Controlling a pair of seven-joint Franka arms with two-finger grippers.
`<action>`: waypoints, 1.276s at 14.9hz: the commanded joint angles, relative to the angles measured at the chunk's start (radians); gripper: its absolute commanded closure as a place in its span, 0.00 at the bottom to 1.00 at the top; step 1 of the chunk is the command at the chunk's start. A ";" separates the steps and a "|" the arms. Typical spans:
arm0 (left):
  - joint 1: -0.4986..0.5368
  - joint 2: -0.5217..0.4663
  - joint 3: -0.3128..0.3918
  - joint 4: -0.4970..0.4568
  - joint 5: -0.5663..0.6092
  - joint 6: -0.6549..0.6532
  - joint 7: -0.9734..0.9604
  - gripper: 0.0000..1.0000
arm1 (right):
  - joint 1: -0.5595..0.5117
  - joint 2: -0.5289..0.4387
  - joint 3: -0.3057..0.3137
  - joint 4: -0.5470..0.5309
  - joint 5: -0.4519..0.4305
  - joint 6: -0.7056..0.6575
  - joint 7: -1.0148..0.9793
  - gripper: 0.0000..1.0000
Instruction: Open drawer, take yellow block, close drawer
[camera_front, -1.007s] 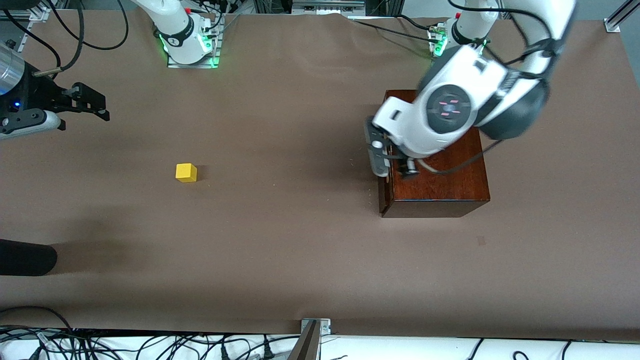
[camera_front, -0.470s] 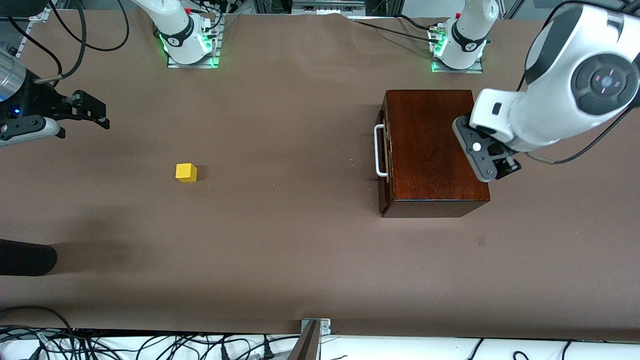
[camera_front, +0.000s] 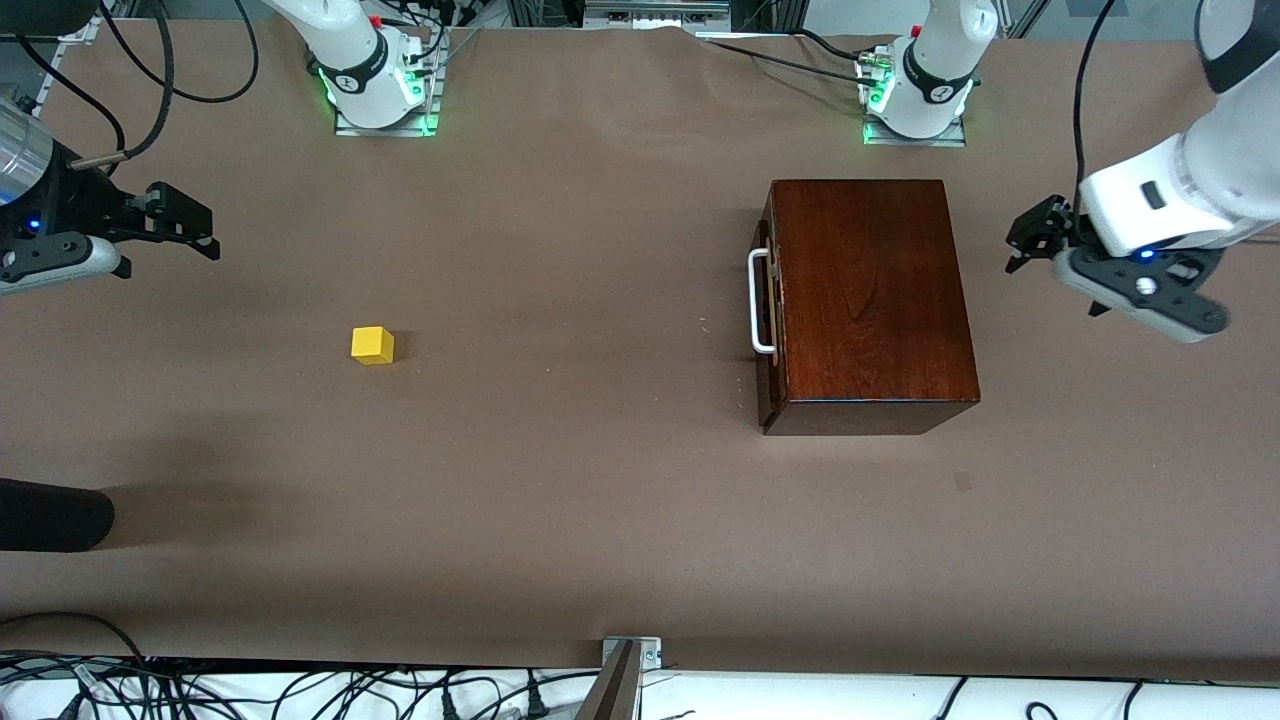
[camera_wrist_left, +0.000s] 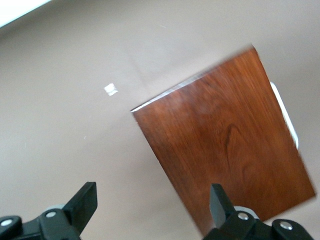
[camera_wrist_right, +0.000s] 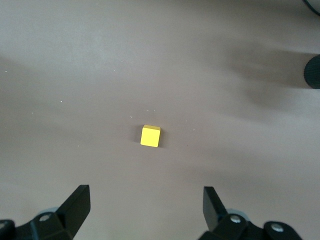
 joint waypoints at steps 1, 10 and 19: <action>-0.013 -0.135 0.018 -0.170 -0.019 0.067 -0.220 0.00 | -0.008 0.011 0.007 0.024 -0.009 -0.006 -0.007 0.00; -0.011 -0.169 0.026 -0.217 -0.020 0.055 -0.222 0.00 | -0.008 0.011 0.007 0.024 -0.009 0.008 -0.007 0.00; -0.013 -0.171 0.090 -0.232 -0.051 0.053 -0.221 0.00 | -0.008 0.011 0.007 0.024 -0.010 0.014 -0.007 0.00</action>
